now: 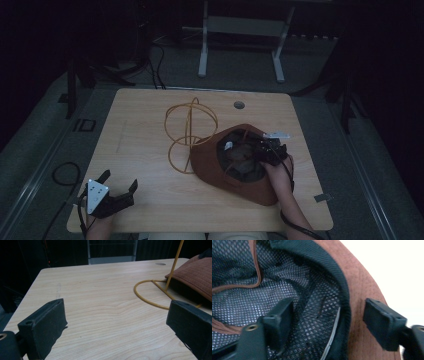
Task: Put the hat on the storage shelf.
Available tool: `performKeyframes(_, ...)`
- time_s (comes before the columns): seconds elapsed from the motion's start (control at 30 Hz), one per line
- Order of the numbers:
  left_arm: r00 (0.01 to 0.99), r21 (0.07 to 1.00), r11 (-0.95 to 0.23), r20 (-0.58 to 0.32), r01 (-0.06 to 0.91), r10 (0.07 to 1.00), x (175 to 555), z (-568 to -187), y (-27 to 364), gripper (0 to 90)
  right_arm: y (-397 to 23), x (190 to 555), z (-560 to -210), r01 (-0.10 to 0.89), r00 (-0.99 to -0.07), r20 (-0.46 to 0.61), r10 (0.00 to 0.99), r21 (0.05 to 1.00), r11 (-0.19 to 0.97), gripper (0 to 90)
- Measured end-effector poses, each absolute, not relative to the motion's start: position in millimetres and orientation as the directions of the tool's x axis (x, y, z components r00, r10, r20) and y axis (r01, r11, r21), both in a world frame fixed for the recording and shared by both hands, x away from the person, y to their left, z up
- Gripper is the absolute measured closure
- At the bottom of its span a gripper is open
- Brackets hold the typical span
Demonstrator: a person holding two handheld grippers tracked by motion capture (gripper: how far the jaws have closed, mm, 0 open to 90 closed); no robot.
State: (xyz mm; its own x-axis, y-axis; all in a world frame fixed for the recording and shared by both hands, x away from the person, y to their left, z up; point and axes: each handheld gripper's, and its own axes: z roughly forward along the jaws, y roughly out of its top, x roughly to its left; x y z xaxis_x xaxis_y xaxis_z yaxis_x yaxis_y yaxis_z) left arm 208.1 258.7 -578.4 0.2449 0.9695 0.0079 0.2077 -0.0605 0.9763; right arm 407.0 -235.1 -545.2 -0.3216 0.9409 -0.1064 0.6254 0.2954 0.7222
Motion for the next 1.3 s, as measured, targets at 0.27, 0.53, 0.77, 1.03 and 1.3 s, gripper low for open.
performKeyframes(0.27, 0.246, 0.976, -0.057, 0.004, 0.208, 0.969, 208, -579, 259, 3.2, -226, 404, -551, 0.616, -0.273, -0.253, 0.928, 0.695, 0.370, 67.3)
performKeyframes(0.53, 0.246, 0.976, -0.057, 0.004, 0.210, 0.969, 209, -579, 258, 3.2, -235, 398, -542, 0.570, -0.246, -0.251, 0.936, 0.744, 0.349, 84.2)
performKeyframes(0.77, 0.247, 0.977, -0.056, 0.003, 0.207, 0.969, 209, -579, 258, 3.2, -244, 390, -520, 0.521, -0.248, -0.179, 0.952, 0.804, 0.287, 84.6)
performKeyframes(1.03, 0.248, 0.983, -0.006, -0.040, 0.183, 0.968, 208, -579, 261, 3.2, -256, 383, -496, 0.482, -0.260, -0.103, 0.960, 0.848, 0.221, 84.6)
performKeyframes(1.3, 0.234, 0.978, -0.023, -0.027, 0.208, 0.972, 211, -581, 262, 4.2, -264, 373, -471, 0.425, -0.242, -0.085, 0.967, 0.886, 0.184, 84.8)
